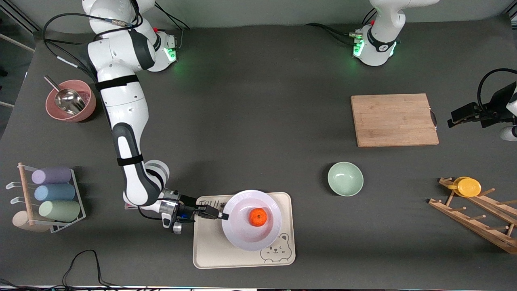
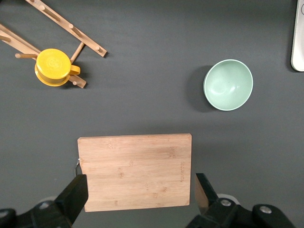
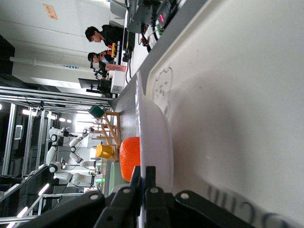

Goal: Place orange and plate with both arms
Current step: 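Open the right gripper and release the plate rim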

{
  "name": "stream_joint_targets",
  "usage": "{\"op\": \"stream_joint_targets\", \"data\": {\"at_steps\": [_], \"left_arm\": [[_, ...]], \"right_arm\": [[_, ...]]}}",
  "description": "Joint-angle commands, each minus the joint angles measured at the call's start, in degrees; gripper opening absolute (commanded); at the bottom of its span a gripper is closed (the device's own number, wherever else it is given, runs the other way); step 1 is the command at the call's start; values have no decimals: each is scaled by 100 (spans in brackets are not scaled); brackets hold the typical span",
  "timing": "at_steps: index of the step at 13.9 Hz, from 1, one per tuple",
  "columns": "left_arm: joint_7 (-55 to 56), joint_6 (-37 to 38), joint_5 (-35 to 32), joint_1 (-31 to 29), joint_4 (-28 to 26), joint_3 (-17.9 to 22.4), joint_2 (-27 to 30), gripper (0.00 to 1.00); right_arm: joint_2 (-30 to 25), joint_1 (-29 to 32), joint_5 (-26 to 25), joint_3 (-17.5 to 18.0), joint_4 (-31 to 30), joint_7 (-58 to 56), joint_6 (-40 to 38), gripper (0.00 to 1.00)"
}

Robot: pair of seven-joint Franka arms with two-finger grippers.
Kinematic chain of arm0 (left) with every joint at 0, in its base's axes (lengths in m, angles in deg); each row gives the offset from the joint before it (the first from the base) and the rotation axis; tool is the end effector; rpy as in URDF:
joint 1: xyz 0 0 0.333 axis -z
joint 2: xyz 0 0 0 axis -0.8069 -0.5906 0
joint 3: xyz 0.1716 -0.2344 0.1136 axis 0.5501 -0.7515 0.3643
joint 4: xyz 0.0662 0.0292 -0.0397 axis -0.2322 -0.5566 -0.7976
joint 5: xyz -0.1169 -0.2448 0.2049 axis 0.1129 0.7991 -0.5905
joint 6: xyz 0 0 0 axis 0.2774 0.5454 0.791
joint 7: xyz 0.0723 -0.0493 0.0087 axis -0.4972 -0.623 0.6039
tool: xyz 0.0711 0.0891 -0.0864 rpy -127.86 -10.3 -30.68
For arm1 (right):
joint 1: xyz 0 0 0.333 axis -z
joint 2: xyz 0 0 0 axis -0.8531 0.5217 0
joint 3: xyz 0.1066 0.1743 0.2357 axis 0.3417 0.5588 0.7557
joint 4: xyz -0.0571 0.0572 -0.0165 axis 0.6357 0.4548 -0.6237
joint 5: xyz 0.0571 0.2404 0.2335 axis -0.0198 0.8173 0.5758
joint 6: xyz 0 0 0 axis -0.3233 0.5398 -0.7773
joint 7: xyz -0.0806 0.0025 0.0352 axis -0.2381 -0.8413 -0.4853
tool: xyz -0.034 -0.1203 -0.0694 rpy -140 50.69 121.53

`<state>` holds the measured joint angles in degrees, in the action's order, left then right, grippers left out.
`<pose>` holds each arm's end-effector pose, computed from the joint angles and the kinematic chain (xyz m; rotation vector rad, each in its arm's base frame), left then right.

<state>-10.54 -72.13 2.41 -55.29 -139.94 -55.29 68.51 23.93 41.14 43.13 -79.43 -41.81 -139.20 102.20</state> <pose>0.5028 0.0333 0.5288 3.0496 0.0307 -0.0525 0.6891 0.2381 0.1238 -1.8806 0.0932 -0.2767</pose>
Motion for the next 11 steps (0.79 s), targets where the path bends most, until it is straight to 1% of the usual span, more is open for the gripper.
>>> {"op": "stream_joint_targets", "data": {"at_steps": [1,3,4,5,7,8,9,11], "left_arm": [[-217,-171,96,35,110,-21,-40,100],[-315,-216,8,79,110,-231,-5,100],[-333,-216,8,79,110,-241,4,100],[-341,-224,-36,88,119,-249,13,100],[-333,-224,-185,106,119,-258,13,100],[-333,-224,-194,106,119,-258,21,100],[-333,-242,-220,106,128,-258,22,100],[-342,-251,-229,106,189,-258,22,100]], "right_arm": [[160,27,66,-10,240,-162,-89,0],[160,27,57,-10,231,-162,-81,0],[160,27,57,-10,214,-162,-81,0],[160,27,57,-10,196,-162,-81,11],[160,27,48,-10,187,-171,-81,40],[151,27,48,-10,187,-189,-81,49],[134,45,31,-10,187,-197,-81,49],[73,80,-13,-19,179,-128,-81,57]]}}
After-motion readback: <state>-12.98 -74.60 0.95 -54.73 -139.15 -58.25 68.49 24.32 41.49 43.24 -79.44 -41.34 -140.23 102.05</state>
